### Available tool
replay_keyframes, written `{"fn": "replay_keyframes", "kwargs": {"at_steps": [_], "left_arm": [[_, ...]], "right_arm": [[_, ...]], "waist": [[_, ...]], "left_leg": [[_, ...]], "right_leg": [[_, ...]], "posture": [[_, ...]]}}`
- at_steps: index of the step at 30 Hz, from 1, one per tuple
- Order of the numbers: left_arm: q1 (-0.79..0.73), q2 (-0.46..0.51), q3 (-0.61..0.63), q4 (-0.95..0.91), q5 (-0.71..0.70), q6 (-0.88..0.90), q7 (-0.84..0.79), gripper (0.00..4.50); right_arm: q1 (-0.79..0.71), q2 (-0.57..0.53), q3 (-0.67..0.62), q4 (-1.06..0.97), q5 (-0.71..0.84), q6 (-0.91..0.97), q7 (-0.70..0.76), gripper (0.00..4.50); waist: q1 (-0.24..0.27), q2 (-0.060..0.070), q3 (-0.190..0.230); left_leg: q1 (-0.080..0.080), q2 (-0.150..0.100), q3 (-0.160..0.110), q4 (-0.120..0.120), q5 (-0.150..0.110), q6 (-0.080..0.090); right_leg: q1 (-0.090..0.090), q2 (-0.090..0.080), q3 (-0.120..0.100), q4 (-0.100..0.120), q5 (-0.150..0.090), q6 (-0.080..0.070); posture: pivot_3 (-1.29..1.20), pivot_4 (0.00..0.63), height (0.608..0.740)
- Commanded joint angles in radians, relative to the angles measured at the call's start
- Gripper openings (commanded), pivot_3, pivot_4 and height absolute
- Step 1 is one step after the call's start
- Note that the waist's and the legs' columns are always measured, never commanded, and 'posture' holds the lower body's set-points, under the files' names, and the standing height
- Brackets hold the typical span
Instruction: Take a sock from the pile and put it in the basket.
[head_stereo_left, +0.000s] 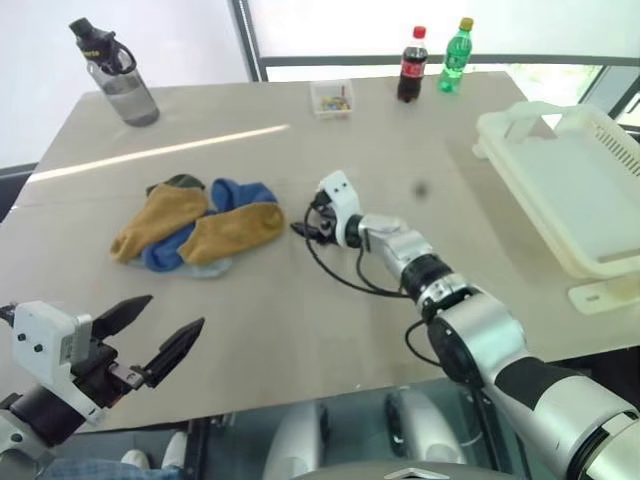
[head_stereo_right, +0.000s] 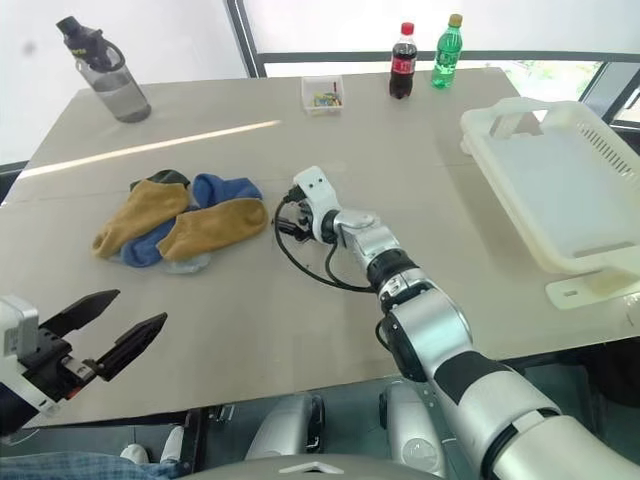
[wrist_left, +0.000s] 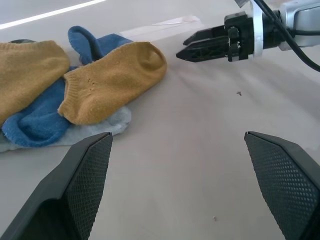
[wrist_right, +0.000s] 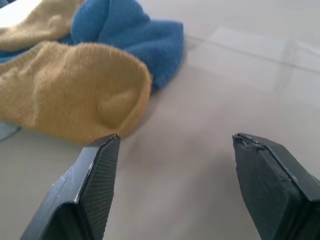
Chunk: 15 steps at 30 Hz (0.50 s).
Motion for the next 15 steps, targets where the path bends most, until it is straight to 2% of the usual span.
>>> {"fn": "replay_keyframes", "kwargs": {"at_steps": [1, 2, 5, 7, 11, 15], "left_arm": [[-0.02, 0.02, -0.014, -0.008, -0.011, -0.013, 0.003, 4.49], [-0.028, 0.023, -0.023, -0.006, -0.01, -0.014, 0.003, 4.49], [-0.077, 0.043, -0.079, 0.015, 0.0, -0.006, 0.01, 4.49], [-0.118, 0.062, -0.127, 0.045, 0.019, 0.0, 0.01, 4.49], [-0.213, 0.099, -0.209, 0.117, 0.046, 0.014, 0.02, 4.49], [-0.342, 0.112, -0.318, 0.167, 0.058, 0.055, 0.063, 4.49]], "right_arm": [[-0.014, 0.079, -0.011, -0.081, 0.035, -0.049, 0.168, 3.68], [-0.001, 0.064, -0.008, -0.115, 0.047, -0.047, 0.235, 3.68], [0.145, -0.074, 0.054, -0.411, 0.079, 0.001, 0.469, 3.68], [0.267, -0.2, 0.079, -0.69, 0.112, 0.109, 0.55, 3.68], [0.429, -0.424, 0.04, -1.118, 0.197, 0.348, 0.553, 3.68], [0.537, -0.611, -0.043, -1.342, 0.265, 0.494, 0.533, 3.68]], "waist": [[0.0, 0.0, 0.0], [0.0, 0.001, 0.001], [0.007, 0.001, 0.001], [0.024, 0.001, 0.0], [0.045, 0.003, 0.001], [0.033, 0.002, 0.001]], "left_leg": [[0.0, 0.0, 0.0, 0.0, 0.0, 0.0], [0.0, 0.0, 0.0, 0.0, 0.0, 0.0], [0.0, 0.0, 0.0, -0.001, 0.0, 0.0], [0.0, -0.001, -0.001, -0.001, 0.0, 0.0], [-0.002, -0.003, -0.001, -0.001, 0.0, 0.0], [0.0, -0.002, 0.001, -0.001, 0.0, 0.0]], "right_leg": [[0.0, 0.0, 0.0, 0.0, 0.0, 0.0], [0.0, 0.0, 0.0, 0.0, 0.0, 0.0], [0.0, 0.0, 0.0, 0.0, 0.001, 0.003], [0.001, 0.0, -0.002, -0.001, 0.002, 0.004], [0.001, -0.005, -0.003, -0.002, 0.002, 0.005], [0.001, 0.0, -0.001, -0.001, 0.002, 0.004]], "posture": [[0.0, 0.15, 0.74], [0.0, 0.15, 0.74], [0.0, 0.15, 0.74], [0.0, 0.15, 0.74], [0.0, 0.15, 0.74], [0.0, 0.15, 0.74]]}}
